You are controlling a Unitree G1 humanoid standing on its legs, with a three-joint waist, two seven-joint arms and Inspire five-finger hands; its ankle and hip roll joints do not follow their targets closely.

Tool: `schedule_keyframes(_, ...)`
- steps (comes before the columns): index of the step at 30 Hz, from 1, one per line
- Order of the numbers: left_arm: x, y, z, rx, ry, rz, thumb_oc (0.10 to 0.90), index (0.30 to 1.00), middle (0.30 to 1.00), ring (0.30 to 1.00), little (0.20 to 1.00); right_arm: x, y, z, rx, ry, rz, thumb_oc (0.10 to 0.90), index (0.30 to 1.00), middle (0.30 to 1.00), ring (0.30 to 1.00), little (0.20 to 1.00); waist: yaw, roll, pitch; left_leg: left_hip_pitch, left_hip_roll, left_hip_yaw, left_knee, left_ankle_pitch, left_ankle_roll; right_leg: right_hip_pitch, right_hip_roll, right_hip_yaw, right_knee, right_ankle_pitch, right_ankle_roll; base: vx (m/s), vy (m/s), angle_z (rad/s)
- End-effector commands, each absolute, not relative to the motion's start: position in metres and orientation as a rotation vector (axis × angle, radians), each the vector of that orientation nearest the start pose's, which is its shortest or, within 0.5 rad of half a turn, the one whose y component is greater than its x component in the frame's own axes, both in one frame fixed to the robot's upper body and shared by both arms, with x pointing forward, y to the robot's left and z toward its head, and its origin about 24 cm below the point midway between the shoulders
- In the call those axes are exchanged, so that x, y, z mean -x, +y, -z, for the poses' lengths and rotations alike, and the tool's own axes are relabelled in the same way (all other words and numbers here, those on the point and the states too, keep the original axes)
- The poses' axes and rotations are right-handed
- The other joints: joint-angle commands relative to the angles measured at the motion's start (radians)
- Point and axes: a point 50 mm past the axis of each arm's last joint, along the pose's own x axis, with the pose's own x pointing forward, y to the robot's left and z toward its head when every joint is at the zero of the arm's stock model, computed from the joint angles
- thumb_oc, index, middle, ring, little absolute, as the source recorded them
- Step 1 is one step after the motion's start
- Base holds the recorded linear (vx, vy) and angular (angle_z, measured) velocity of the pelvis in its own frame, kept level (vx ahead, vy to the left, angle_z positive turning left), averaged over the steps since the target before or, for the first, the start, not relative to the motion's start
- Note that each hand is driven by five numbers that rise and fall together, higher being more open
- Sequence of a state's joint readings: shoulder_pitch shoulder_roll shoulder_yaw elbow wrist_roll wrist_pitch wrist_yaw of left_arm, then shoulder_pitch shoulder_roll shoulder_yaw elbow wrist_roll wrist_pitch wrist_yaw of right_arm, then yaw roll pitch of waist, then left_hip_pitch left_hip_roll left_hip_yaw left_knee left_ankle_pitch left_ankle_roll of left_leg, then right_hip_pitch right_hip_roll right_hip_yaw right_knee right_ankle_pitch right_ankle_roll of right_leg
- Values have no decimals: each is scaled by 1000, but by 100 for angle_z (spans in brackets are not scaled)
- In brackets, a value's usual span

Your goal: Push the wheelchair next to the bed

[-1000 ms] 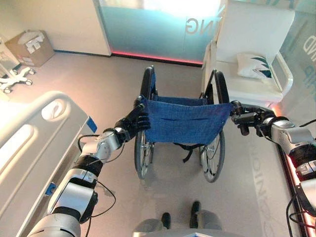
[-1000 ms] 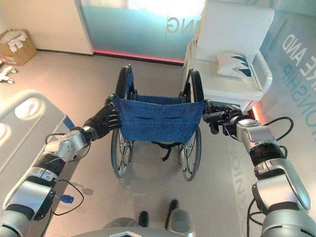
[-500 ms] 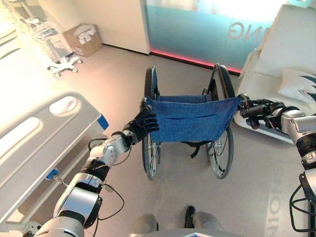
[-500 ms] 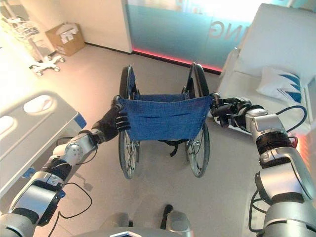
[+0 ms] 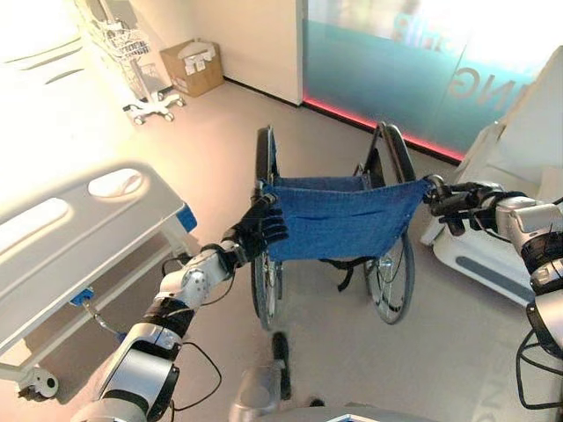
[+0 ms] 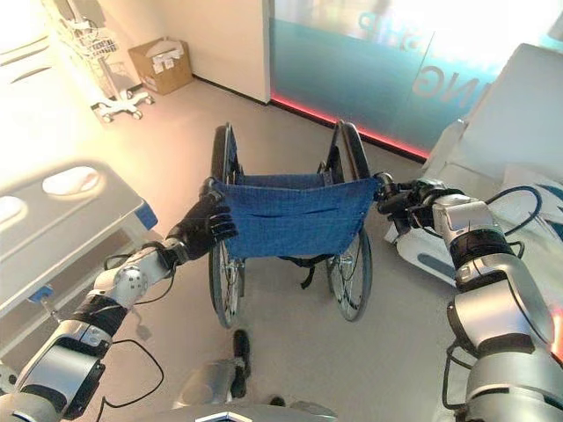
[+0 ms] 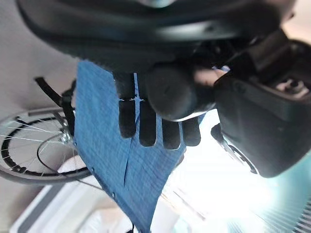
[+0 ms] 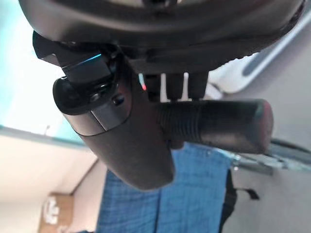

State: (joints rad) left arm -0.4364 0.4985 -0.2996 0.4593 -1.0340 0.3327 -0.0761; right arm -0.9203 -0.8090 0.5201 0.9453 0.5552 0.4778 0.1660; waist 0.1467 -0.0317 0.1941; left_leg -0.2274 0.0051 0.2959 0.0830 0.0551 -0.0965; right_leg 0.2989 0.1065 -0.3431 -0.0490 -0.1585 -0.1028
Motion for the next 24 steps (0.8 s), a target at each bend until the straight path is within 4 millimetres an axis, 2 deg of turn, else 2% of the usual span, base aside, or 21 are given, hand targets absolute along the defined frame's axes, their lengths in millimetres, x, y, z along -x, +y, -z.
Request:
schedule_keyframes(1,-326,163,-43,429,451,286,400,300,300,300,300,-397,-248,-184,296,286,-190,400,300,300,300,300,57,-26,-79,11,-62,-15,34,54,63,12,-98,78,140,-21,131,464,29,-51)
schedule_keyframes(2,-326,166,-42,417,451,281,400,300,300,300,300,-397,-249,-178,289,293,-194,400,300,300,300,300,80,-39,-86,6,-63,-21,82,0,95,29,-129,49,171,-38,142,367,19,-42)
schedule_keyframes(4,-326,167,-41,404,459,284,400,300,300,300,300,-396,-252,-172,269,296,-189,400,300,300,300,300,105,-54,-95,17,-77,-41,92,-32,131,46,-165,30,238,-19,174,374,72,-26)
schedule_keyframes(5,-326,166,-38,393,466,291,400,300,300,300,300,-395,-254,-168,264,300,-182,400,300,300,300,300,111,-66,-101,43,-98,-58,85,-46,158,19,-207,11,348,73,227,324,164,-4)
schedule_keyframes(6,-326,166,-37,388,467,299,400,300,300,300,300,-393,-255,-166,263,298,-176,400,300,300,300,300,109,-63,-102,59,-109,-79,78,-51,171,-15,-245,12,481,146,258,424,221,16)
schedule_keyframes(7,-326,166,-37,388,464,297,400,300,300,300,300,-392,-256,-163,255,290,-174,400,300,300,300,300,102,-49,-94,88,-115,-132,85,-64,185,-88,-289,38,675,214,277,359,178,42)
schedule_keyframes(8,-327,167,-36,387,464,298,400,300,300,300,300,-391,-258,-162,254,289,-173,400,300,300,300,300,91,-34,-84,111,-111,-165,100,-77,190,-142,-295,67,797,221,273,350,117,62)
schedule_keyframes(9,-327,168,-35,392,463,297,400,300,300,300,300,-390,-256,-162,254,289,-178,400,300,300,300,300,80,-14,-78,132,-94,-181,100,-67,196,-200,-291,67,836,243,249,248,30,65)
schedule_keyframes(10,-327,167,-34,396,464,295,400,300,300,300,300,-390,-255,-162,251,289,-179,400,300,300,300,300,75,-10,-73,150,-96,-196,100,-73,197,-225,-297,73,838,242,243,270,-38,71)
schedule_keyframes(12,-325,166,-29,400,463,297,400,300,300,300,300,-393,-248,-164,244,285,-181,400,300,300,300,300,61,-9,-60,195,-105,-240,102,-88,195,-280,-316,78,726,220,223,389,-183,59)
schedule_keyframes(13,-325,167,-29,394,461,303,400,300,300,300,300,-394,-247,-167,239,278,-179,400,300,300,300,300,55,-13,-51,218,-109,-262,108,-103,186,-313,-323,81,596,212,215,358,-254,35)
schedule_keyframes(14,-325,167,-29,389,459,304,400,300,300,300,300,-395,-246,-168,236,275,-179,400,300,300,300,300,48,-17,-46,229,-112,-271,113,-114,183,-325,-325,83,525,219,215,374,-301,37)
schedule_keyframes(15,-324,167,-29,380,456,309,400,300,300,300,300,-395,-245,-169,231,268,-179,400,300,300,300,300,32,-25,-33,254,-121,-294,123,-141,176,-363,-332,99,387,249,223,358,-280,42)
schedule_keyframes(17,-322,167,-29,365,453,323,400,300,300,300,300,-393,-245,-170,227,258,-176,400,300,300,300,300,1,-33,-14,282,-128,-329,138,-183,168,-403,-331,149,239,307,250,397,-303,44)
schedule_keyframes(19,-319,165,-31,342,447,353,400,300,300,300,300,-391,-249,-175,222,243,-157,400,300,300,300,300,-42,-48,3,314,-139,-389,147,-233,168,-457,-324,236,79,405,295,454,-399,55)
schedule_keyframes(20,-318,164,-32,336,443,363,400,300,300,300,300,-390,-252,-179,220,239,-154,400,300,300,300,300,-53,-55,6,327,-142,-408,145,-244,169,-482,-319,264,40,418,303,509,-486,84)
schedule_keyframes(22,-318,160,-33,332,441,372,400,300,300,300,300,-390,-253,-184,221,242,-157,400,300,300,300,300,-63,-53,4,358,-125,-449,154,-282,163,-488,-307,288,75,415,296,394,-447,101)
schedule_keyframes(24,-317,160,-32,332,446,378,400,300,300,300,300,-391,-254,-185,225,247,-154,400,300,300,300,300,-57,-58,-3,363,-112,-460,169,-292,154,-469,-317,283,98,391,294,270,-395,95)
